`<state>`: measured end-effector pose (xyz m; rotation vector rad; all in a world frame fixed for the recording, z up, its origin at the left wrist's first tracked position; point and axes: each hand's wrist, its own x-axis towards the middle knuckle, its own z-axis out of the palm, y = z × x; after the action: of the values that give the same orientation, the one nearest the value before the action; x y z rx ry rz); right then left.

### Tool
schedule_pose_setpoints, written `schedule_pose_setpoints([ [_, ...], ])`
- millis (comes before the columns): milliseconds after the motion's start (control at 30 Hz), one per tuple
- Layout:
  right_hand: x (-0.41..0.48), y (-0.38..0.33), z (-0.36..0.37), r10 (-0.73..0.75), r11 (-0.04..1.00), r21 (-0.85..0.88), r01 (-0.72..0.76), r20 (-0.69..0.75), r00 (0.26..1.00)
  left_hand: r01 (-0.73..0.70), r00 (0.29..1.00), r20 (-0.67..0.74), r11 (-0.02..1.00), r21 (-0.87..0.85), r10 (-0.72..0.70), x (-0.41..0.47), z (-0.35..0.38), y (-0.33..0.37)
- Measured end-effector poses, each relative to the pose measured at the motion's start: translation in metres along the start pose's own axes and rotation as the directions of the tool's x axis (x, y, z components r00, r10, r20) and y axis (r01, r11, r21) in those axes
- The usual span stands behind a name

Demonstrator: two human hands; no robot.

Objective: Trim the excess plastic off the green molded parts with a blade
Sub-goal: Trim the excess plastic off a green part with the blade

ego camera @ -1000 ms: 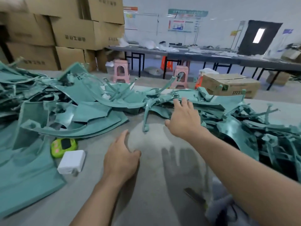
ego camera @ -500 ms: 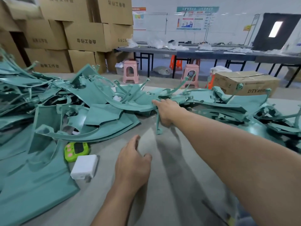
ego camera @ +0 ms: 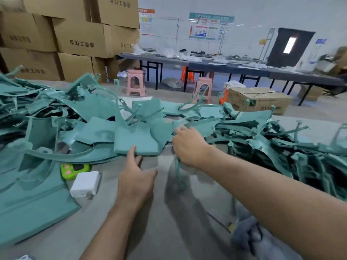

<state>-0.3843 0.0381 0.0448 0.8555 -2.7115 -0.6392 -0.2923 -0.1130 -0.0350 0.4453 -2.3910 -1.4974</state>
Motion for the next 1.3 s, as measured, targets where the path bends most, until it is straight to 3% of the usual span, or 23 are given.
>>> schedule_pose_setpoints([
  [133, -0.065, -0.011, -0.032, -0.081, 0.997, 0.019, 0.080, 0.129, 0.988, 0.007, 1.000, 0.025, 0.998, -0.055, -0.006, -0.006, -0.001, -0.001],
  [200, -0.093, -0.002, -0.047, -0.112, 0.971, 0.226, 0.075, 0.153, 0.982, 0.019, 0.997, 0.078, 0.999, -0.031, -0.017, -0.009, -0.003, 0.000],
  [267, -0.114, 0.018, -0.067, -0.035, 0.857, 0.514, -0.045, 0.145, 0.989, 0.009, 0.995, 0.098, 0.999, -0.031, -0.006, -0.015, -0.003, 0.003],
  [333, -0.119, 0.056, -0.074, 0.198, 0.820, 0.541, -0.189, 0.043, 0.979, -0.024, 0.997, 0.073, 0.999, -0.041, 0.027, -0.023, -0.003, 0.009],
  [367, -0.120, 0.081, -0.071, 0.335, 0.814, 0.498, -0.300, 0.021, 0.942, -0.045, 0.997, 0.060, 0.998, -0.055, 0.048, -0.027, -0.001, 0.010],
  [433, -0.127, 0.127, -0.056, 0.561, 0.715, 0.394, -0.578, 0.170, 0.810, -0.138, 0.989, 0.051, 0.990, -0.034, 0.139, -0.038, 0.003, 0.014],
  [500, -0.136, 0.147, -0.030, 0.601, 0.589, 0.372, -0.718, 0.392, 0.696, -0.219, 0.969, 0.110, 0.975, -0.036, 0.222, -0.048, 0.008, 0.017],
  [533, -0.140, 0.145, -0.019, 0.563, 0.569, 0.380, -0.729, 0.466, 0.682, -0.242, 0.952, 0.178, 0.968, -0.066, 0.250, -0.051, 0.010, 0.019],
  [600, -0.146, 0.127, -0.002, 0.496, 0.626, 0.359, -0.692, 0.502, 0.709, -0.290, 0.902, 0.303, 0.952, -0.100, 0.307, -0.055, 0.016, 0.021],
  [667, -0.149, 0.109, 0.007, 0.508, 0.726, 0.281, -0.628, 0.396, 0.765, -0.344, 0.872, 0.351, 0.937, -0.055, 0.341, -0.053, 0.019, 0.019],
  [800, -0.151, 0.083, -0.015, 0.513, 0.807, 0.259, -0.531, 0.139, 0.847, -0.381, 0.856, 0.373, 0.924, -0.011, 0.358, -0.049, 0.019, 0.016],
  [900, -0.156, 0.064, -0.039, 0.435, 0.876, 0.222, -0.429, 0.022, 0.900, -0.344, 0.901, 0.295, 0.938, 0.042, 0.318, -0.050, 0.022, 0.013],
  [967, -0.165, 0.059, -0.053, 0.502, 0.840, 0.256, -0.478, -0.034, 0.864, -0.332, 0.927, 0.217, 0.938, 0.095, 0.306, -0.053, 0.021, 0.013],
  [1067, -0.181, 0.064, -0.062, 0.587, 0.700, 0.500, -0.510, 0.005, 0.810, -0.410, 0.902, 0.156, 0.912, 0.020, 0.402, -0.065, 0.016, 0.025],
  [1167, -0.198, 0.063, -0.063, 0.489, 0.632, 0.603, -0.486, 0.176, 0.854, -0.553, 0.814, 0.241, 0.832, 0.045, 0.528, -0.085, 0.023, 0.037],
  [1233, -0.210, 0.056, -0.058, 0.479, 0.558, 0.702, -0.442, 0.163, 0.863, -0.599, 0.777, 0.309, 0.795, 0.096, 0.548, -0.093, 0.032, 0.037],
  [1300, -0.222, 0.046, -0.051, 0.512, 0.455, 0.806, -0.379, 0.111, 0.852, -0.589, 0.786, 0.325, 0.796, 0.139, 0.525, -0.096, 0.038, 0.036],
])
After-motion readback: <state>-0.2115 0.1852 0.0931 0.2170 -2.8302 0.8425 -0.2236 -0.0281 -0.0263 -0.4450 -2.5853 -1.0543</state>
